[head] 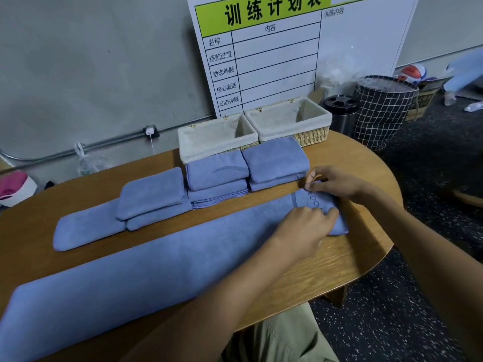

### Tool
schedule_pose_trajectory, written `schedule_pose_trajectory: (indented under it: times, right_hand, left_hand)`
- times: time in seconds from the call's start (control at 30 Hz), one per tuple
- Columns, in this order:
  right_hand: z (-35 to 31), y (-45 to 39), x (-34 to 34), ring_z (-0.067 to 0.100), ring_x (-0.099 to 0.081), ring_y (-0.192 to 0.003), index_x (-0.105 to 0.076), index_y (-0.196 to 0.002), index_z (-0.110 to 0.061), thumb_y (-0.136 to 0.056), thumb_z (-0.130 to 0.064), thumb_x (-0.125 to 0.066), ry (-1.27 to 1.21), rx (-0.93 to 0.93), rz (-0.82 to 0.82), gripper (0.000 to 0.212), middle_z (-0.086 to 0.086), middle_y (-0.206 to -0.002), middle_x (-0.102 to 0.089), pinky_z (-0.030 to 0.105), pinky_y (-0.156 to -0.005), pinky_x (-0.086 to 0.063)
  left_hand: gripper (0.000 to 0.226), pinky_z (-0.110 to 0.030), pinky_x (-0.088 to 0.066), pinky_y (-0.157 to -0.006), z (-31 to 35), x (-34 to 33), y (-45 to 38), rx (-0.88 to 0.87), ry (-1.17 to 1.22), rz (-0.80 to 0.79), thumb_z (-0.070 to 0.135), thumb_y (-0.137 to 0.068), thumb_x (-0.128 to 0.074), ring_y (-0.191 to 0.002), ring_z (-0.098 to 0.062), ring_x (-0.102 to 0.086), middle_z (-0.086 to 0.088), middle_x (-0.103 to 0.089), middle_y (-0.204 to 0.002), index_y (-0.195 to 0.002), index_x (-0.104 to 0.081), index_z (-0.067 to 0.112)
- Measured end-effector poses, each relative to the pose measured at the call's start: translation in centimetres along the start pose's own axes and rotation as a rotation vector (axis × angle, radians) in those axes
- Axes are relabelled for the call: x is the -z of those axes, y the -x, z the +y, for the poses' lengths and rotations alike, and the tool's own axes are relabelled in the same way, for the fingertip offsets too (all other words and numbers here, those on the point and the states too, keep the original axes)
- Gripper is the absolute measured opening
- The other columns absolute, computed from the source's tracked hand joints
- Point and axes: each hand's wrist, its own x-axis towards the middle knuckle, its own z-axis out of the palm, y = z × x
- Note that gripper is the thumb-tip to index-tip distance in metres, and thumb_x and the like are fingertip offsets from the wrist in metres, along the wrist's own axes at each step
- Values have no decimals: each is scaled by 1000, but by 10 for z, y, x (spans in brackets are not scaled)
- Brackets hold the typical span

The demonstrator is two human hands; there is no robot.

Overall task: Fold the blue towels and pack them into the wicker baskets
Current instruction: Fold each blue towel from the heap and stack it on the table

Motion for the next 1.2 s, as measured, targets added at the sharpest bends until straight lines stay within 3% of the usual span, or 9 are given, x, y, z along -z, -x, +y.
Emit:
schedule_pose_trajectory:
  times: [0.1,0.27,0.37,0.47,0.6,0.73,0.83,1.0,1.2]
  right_hand:
    - [2,0,3,17,-63,-95,-67,-95,4,-94,-2,-64,-48,22,2,7,20,-105,-69,25,-89,-50]
    - [7,-2,2,20,-63,-95,-67,-97,3,-93,-1,-65,-108,53,-5,6,23,-104,-67,35,-94,-48]
    - [9,-2,2,19,-62,-91,-66,-101,4,-92,2,-65,-141,45,3,9,21,-94,-65,35,-91,-48]
    - [11,0,2,18,-61,-93,-66,-102,0,-91,8,-62,-224,53,17,14,13,-96,-63,31,-93,-50]
    - [7,3,-6,16,-64,-98,-65,-104,-2,-93,10,-57,-393,75,49,18,13,-103,-69,21,-89,-52]
    - [-12,3,-19,22,-65,-91,-64,-106,-3,-94,-9,-58,-721,43,19,15,15,-99,-71,26,-81,-55]
    - [-31,2,-23,24,-68,-101,-59,-119,-3,-85,-17,-65,-852,49,-123,38,19,-112,-69,29,-87,-57]
    - [-79,-12,-53,20,-67,-109,-58,-124,-3,-73,-10,-75,-617,113,-281,55,15,-118,-70,26,-91,-54]
    - [-139,-39,-127,19,-66,-106,-61,-125,-3,-84,13,-68,-326,232,-458,45,14,-120,-70,29,-91,-55]
  left_hand:
    - [42,-36,-32,-56,3,-4,-4,105,68,9,21,-89,-58,-75,-35,-65,-13,-67,-88,-127,-47,7]
    - [53,-28,-24,-45,3,-21,-3,168,-11,-38,64,-84,-62,-52,-20,-60,1,-63,-65,-112,-59,19]
    - [36,-30,-26,-47,-2,-26,-4,210,59,79,42,-86,-71,-56,-29,-63,-5,-65,-66,-107,-62,14]
    - [18,-33,-31,-52,-8,-24,-1,312,313,208,31,-95,-61,-59,-32,-59,-8,-62,-66,-95,-59,13]
    - [39,-37,-29,-51,-17,-11,17,450,632,292,27,-96,-58,-49,-17,-36,4,-33,-50,-64,-36,19]
    - [48,-29,-25,-49,-23,2,45,530,822,359,24,-94,-61,-48,-13,-29,3,-31,-48,-58,-30,20]
    - [51,-24,-22,-48,-32,8,72,607,891,446,22,-91,-61,-48,-9,-28,6,-29,-47,-54,-26,25]
    - [50,-22,-19,-47,-51,18,130,725,935,528,35,-88,-57,-46,-6,-26,8,-24,-46,-53,-24,22]
    - [52,-55,-48,-51,-70,22,202,967,1011,597,42,-83,-57,-46,-19,-35,-10,-29,-46,-54,-31,8]
